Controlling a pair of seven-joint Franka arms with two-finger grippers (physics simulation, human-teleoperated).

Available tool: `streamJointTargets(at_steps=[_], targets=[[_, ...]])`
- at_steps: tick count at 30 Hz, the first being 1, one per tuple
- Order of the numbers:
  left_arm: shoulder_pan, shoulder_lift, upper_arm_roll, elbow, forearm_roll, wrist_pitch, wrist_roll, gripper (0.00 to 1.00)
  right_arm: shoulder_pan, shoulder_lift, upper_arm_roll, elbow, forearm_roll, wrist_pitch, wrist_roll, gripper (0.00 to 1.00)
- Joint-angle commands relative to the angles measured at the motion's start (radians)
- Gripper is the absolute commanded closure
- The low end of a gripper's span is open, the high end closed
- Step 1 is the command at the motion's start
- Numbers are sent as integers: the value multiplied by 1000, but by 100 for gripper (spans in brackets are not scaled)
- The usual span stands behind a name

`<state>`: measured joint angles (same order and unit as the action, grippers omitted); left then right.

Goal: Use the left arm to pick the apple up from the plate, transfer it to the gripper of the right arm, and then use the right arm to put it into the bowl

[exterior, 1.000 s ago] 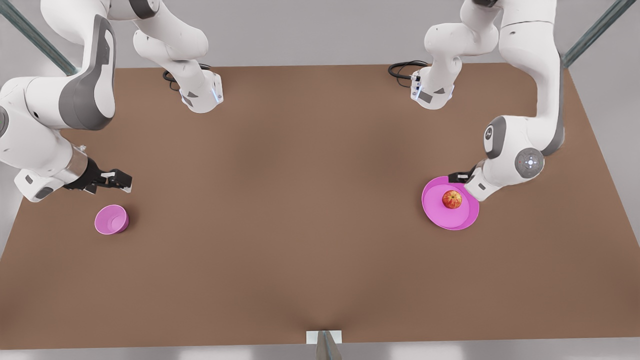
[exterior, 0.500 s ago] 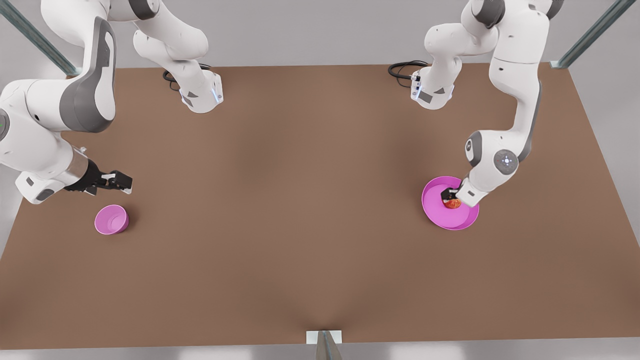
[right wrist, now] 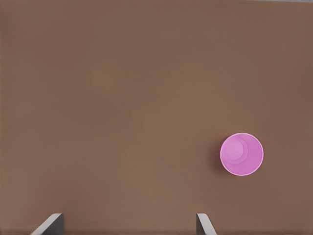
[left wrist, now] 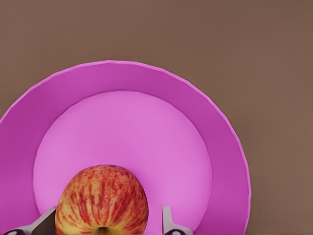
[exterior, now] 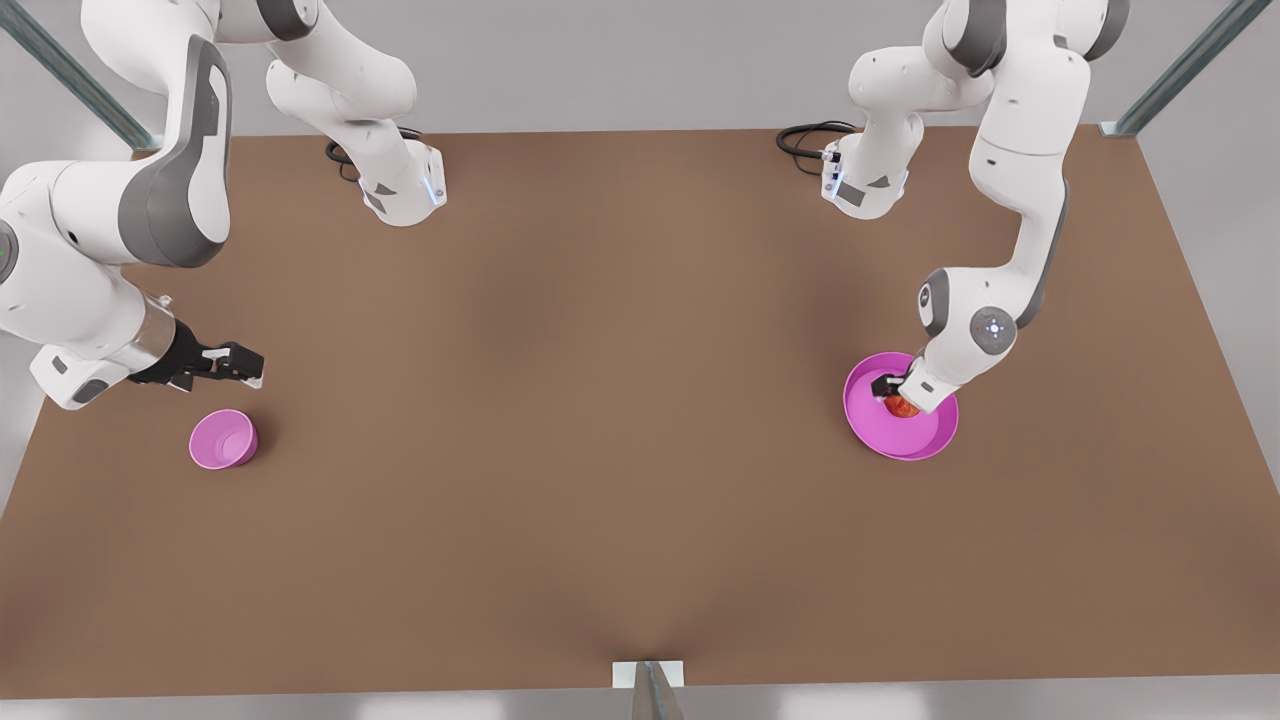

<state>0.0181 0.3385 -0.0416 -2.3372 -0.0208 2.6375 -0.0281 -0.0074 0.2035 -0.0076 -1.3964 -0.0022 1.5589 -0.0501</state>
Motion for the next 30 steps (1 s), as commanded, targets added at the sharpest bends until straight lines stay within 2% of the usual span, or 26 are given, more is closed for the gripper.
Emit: streamJointTargets(at_steps=[1,5,8,10,12,13,24,26,29,30], targets=[[0,7,0,4,2,6,0,0,0,-1,0,0,1,0,-13,0],[10,30,-1,30,4,6,0,0,0,1,-2,0,1,0,-13,0],[8,34,0,30,4,6,0,4,0,1,-2,0,1,0,-13,0],[8,39,-1,30,4,6,0,10,0,1,-2,0,1,0,-13,0],[6,39,0,32,4,6,0,20,0,1,-2,0,1,0,-13,0],[6,39,-1,32,4,6,0,21,0,1,-2,0,1,0,-13,0],[0,41,-1,38,6,-1,2,22,0,1,-2,0,2,0,-14,0],[-4,-48,-7,44,6,-85,0,24,0,1,-3,0,2,0,-14,0],[-116,-141,-20,262,6,-491,-7,24,-2,1,-2,0,2,0,-14,0],[-155,-150,-23,292,-2,-531,-7,24,0,1,-3,0,2,0,-14,0]])
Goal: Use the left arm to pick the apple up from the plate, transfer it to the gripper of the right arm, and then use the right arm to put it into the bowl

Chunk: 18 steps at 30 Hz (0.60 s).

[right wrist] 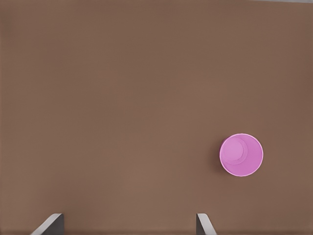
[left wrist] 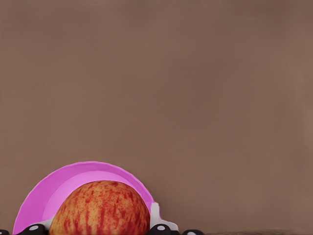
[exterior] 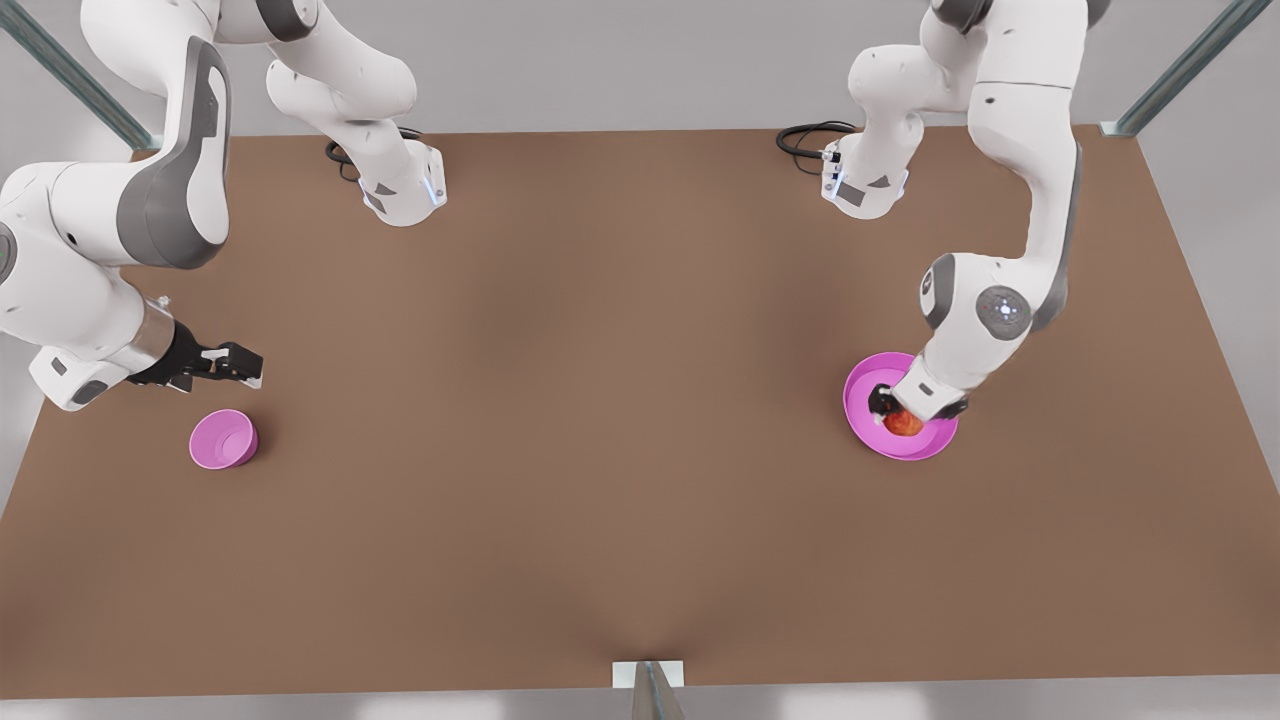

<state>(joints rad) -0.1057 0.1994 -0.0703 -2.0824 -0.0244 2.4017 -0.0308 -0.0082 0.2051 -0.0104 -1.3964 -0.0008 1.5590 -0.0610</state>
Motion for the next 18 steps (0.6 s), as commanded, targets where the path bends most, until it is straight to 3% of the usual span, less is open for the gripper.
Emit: streamJointTargets(at_steps=[1,5,10,11,13,16,18], targets=[[-32,-20,-29,44,-71,-294,15,24,1,-1,0,0,1,0,-3,0],[-54,46,-203,156,-360,-227,406,24,1,-1,0,0,1,0,-2,0],[-236,244,-215,356,-1014,-59,1136,25,4,-1,3,-1,18,0,1,0],[-253,279,-215,415,-1048,-49,1216,25,2,-1,3,-3,47,0,1,0],[-302,371,-224,504,-1258,0,1538,27,1,34,3,-4,275,-2,1,0],[-302,552,-298,751,-1283,0,1752,30,4,120,4,-4,638,27,-22,0],[-316,683,-319,890,-1344,4,1852,30,7,258,4,-13,978,59,-187,0]])
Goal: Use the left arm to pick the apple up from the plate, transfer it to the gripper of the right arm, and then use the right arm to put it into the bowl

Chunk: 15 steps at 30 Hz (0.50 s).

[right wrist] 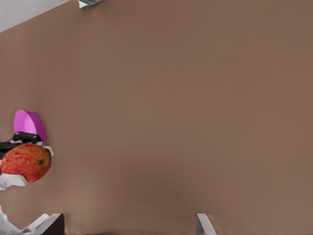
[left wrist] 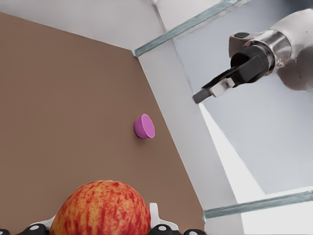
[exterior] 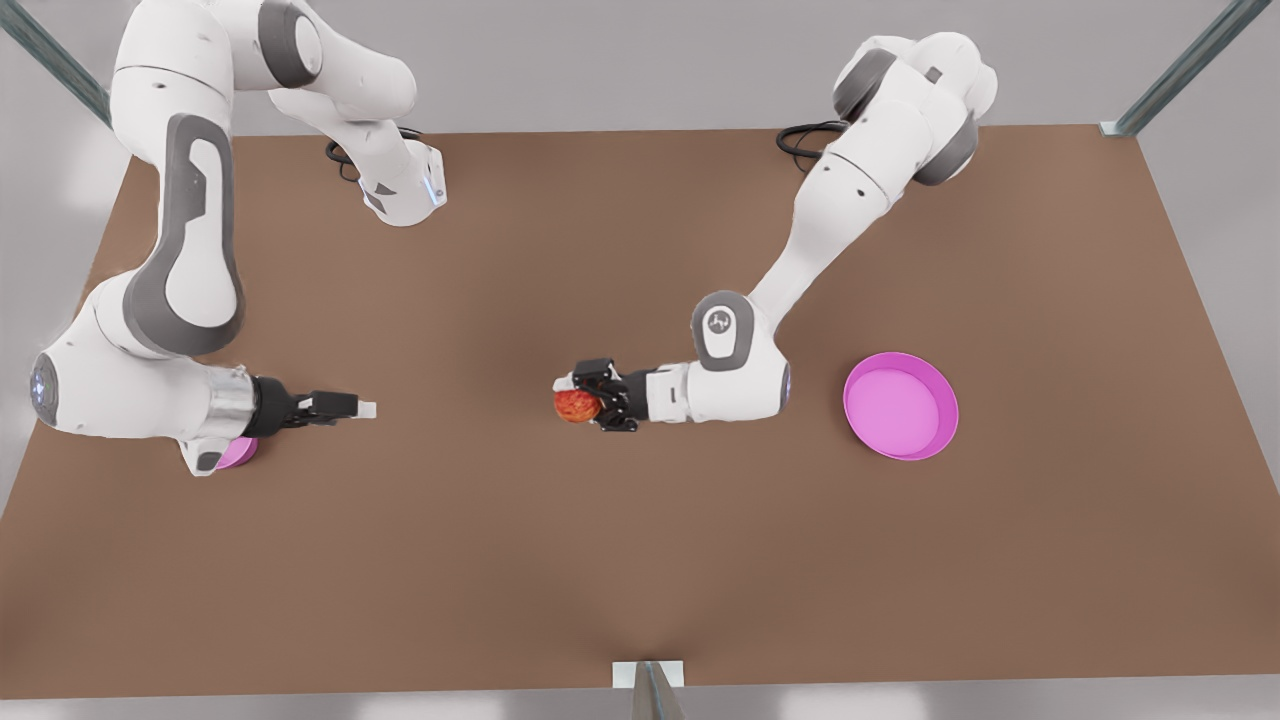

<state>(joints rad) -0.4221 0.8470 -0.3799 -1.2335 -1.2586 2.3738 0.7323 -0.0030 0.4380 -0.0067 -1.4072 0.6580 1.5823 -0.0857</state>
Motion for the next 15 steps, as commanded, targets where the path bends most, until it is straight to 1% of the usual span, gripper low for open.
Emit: streamJointTargets(at_steps=[1,3,5,6,7,8,11,15], targets=[[-21,87,-17,103,-110,59,1112,30,0,94,1,-1,466,36,-287,0],[-40,127,-21,135,-111,73,1138,30,9,122,2,1,561,62,-335,0],[-61,176,-22,172,-130,90,1185,30,28,191,2,-1,666,64,-499,0],[-61,188,-53,175,-131,105,1205,30,41,206,4,-16,677,65,-535,0],[-61,201,-70,189,-173,113,1243,30,51,212,4,-27,683,67,-574,0],[-61,207,-71,189,-222,111,1305,30,61,215,4,-73,729,67,-657,0],[-58,207,-79,189,-237,110,1316,30,61,202,4,-156,746,70,-787,0],[-55,208,-85,189,-239,110,1316,29,35,215,5,-203,758,16,-945,0]])
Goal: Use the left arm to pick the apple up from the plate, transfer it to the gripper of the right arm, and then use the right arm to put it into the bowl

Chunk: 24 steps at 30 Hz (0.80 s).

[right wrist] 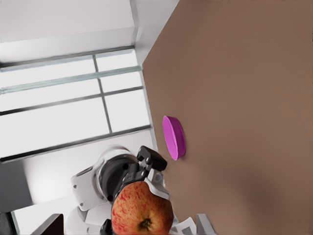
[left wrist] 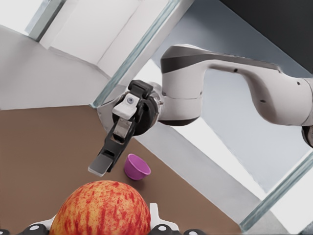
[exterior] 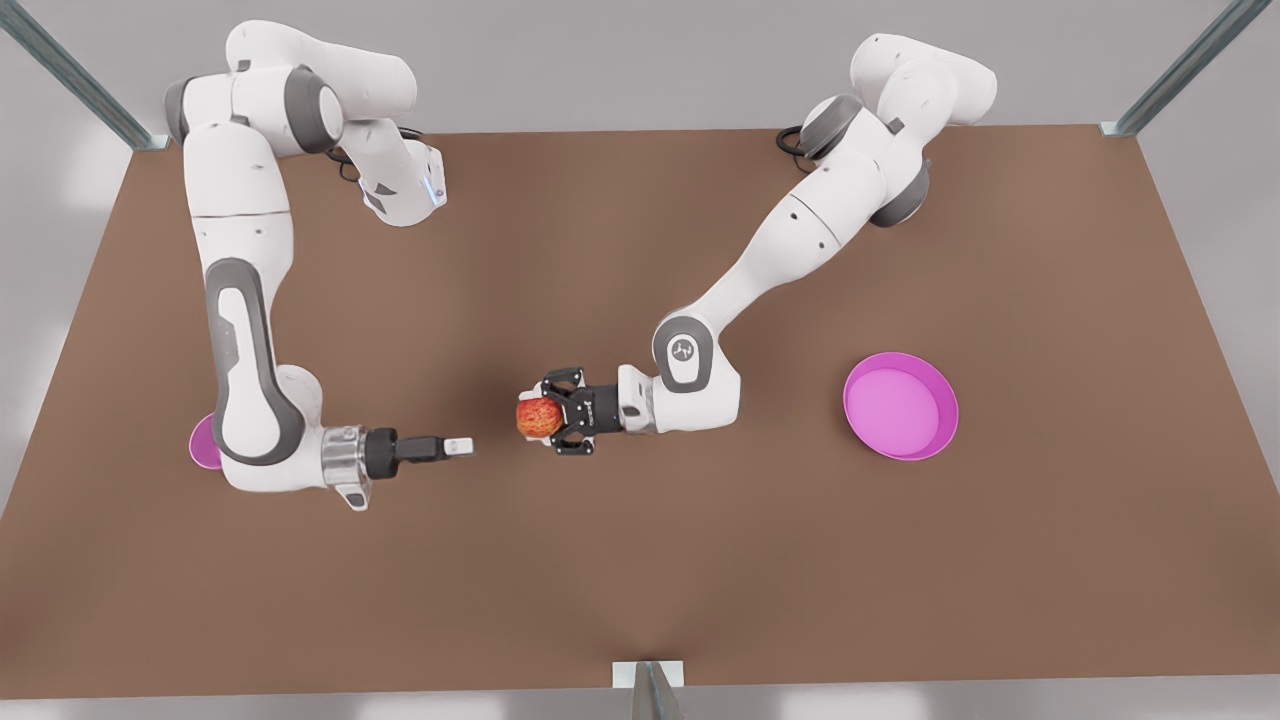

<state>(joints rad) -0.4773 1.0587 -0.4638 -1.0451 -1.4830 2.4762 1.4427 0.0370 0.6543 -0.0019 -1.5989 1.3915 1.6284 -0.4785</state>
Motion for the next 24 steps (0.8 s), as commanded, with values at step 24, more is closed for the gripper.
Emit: streamJointTargets(at_steps=[24], targets=[[14,15,-10,0,-36,6,605,26,24,51,68,-116,104,-36,-887,0]])
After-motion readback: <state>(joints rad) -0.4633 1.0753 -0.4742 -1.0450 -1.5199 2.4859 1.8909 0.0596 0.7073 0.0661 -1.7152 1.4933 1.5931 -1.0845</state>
